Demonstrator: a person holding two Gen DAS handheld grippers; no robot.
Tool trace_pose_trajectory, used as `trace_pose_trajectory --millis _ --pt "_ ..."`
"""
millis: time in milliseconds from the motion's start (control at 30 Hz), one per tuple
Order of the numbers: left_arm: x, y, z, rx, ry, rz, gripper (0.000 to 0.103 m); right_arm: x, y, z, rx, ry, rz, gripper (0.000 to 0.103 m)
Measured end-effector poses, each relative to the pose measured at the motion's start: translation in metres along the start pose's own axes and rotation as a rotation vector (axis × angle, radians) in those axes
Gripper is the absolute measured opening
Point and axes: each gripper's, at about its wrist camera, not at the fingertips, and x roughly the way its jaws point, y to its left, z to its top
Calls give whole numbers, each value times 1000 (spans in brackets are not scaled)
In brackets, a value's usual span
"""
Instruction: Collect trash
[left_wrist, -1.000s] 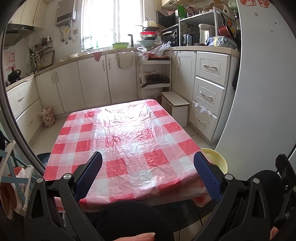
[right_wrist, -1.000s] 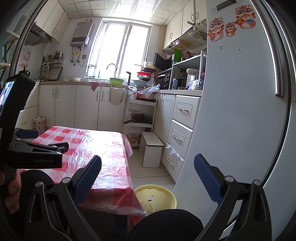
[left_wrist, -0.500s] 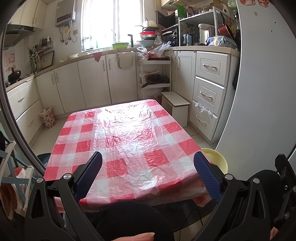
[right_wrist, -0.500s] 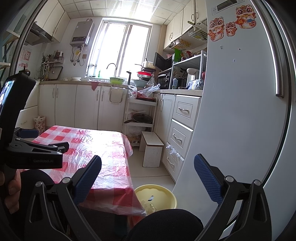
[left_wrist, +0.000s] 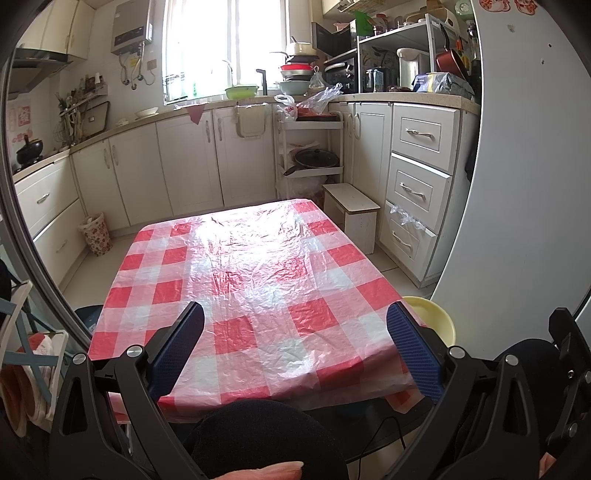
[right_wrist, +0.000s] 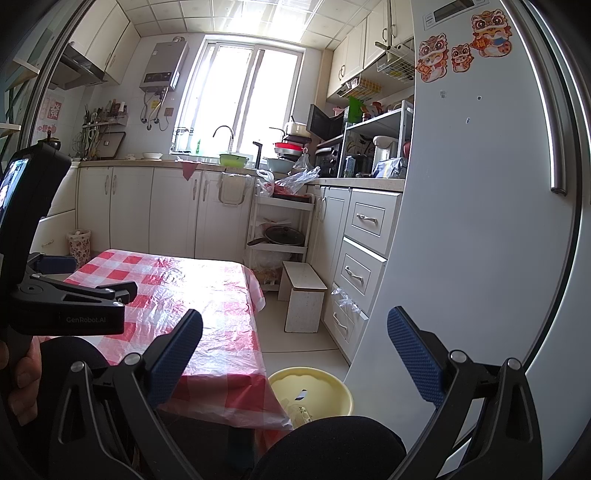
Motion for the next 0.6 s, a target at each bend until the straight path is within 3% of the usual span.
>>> trace_pose_trajectory --millis 200,400,600 --pt "-2 1 1 -13 -10 11 95 1 0 -2 -4 1 0 96" --pt "-9 10 -1 -49 -47 -28 95 3 0 -5 -8 2 1 96" --pt "2 18 -1 -94 2 -34 95 8 -3 -6 -8 19 -6 96"
